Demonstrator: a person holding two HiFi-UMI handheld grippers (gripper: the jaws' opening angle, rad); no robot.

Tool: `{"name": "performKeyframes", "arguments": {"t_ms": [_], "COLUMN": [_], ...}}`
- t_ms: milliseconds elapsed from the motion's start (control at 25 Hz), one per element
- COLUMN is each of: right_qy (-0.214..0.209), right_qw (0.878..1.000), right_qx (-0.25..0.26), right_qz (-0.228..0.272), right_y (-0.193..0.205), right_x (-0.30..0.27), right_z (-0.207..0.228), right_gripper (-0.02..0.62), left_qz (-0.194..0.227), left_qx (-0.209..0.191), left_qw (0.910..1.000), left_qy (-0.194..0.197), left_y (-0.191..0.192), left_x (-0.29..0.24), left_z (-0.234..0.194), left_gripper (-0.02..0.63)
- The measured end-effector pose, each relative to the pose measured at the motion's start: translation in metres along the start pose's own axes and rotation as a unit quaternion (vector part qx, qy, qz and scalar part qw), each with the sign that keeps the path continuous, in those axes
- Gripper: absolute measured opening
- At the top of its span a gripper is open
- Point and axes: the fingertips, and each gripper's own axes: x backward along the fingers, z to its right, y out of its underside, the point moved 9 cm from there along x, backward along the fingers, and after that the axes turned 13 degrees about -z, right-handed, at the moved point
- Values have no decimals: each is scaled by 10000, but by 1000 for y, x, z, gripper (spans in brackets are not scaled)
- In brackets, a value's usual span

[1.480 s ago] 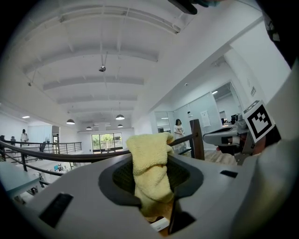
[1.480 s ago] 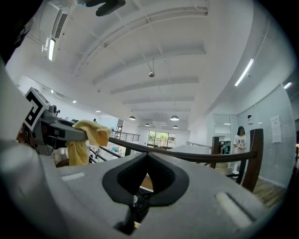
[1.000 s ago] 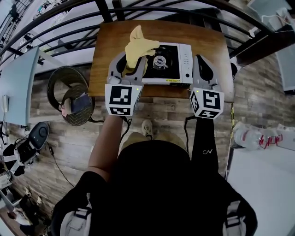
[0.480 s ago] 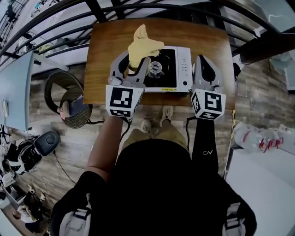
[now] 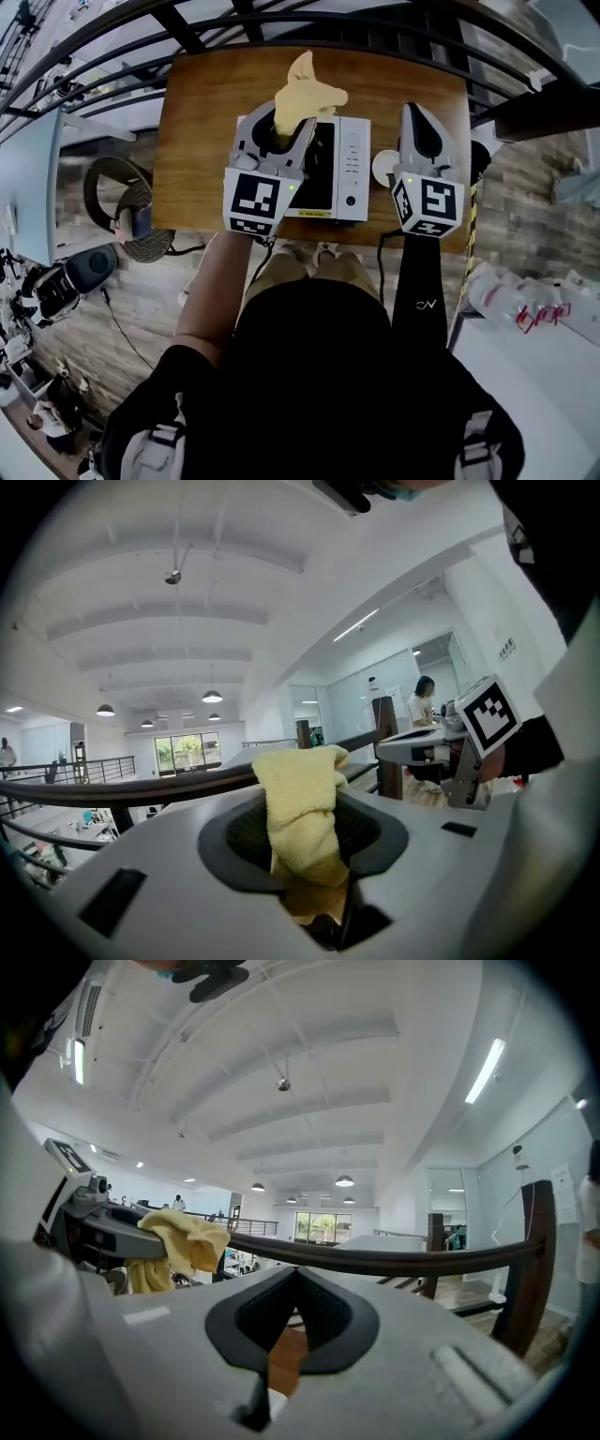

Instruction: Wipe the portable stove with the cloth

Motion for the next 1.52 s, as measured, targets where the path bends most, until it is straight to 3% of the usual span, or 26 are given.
{"name": "performKeyframes", "arguments": {"t_ms": [240, 520, 680, 840, 1080, 1320, 1520], "right_qy": [-83, -58, 13, 101, 92, 8, 15], "right_qw": [9999, 9997, 9994, 9991, 9987, 9989, 9992], "right_qx": [-120, -114, -160, -203, -250, -235, -232], "right_qz": [-78, -205, -291, -351, -430, -416, -328], "right_y": [8, 21, 29, 34, 40, 42, 39], "right_x": [-25, -30, -28, -25, -21, -17, -2], "right_z": [34, 48, 56, 64, 65, 60, 49], "right_gripper": [-1, 0, -1, 0, -1, -1, 0], "left_qz": [-539, -1434, -1977, -2826, -3525, -3880, -3964], "left_qx": [-449, -1037, -1560, -1977, -2038, -2207, -2216], "left_qw": [9963, 9780, 9583, 9281, 9001, 8794, 8692], "left_qy": [490, 1101, 1351, 1402, 1550, 1653, 1956], "left_y": [1, 22, 39, 63, 88, 92, 98], "left_x": [-62, -118, -146, -167, -179, -171, -144], "left_z": [25, 57, 76, 90, 96, 105, 118], "left_gripper": [138, 138, 138, 138, 137, 133, 133]}}
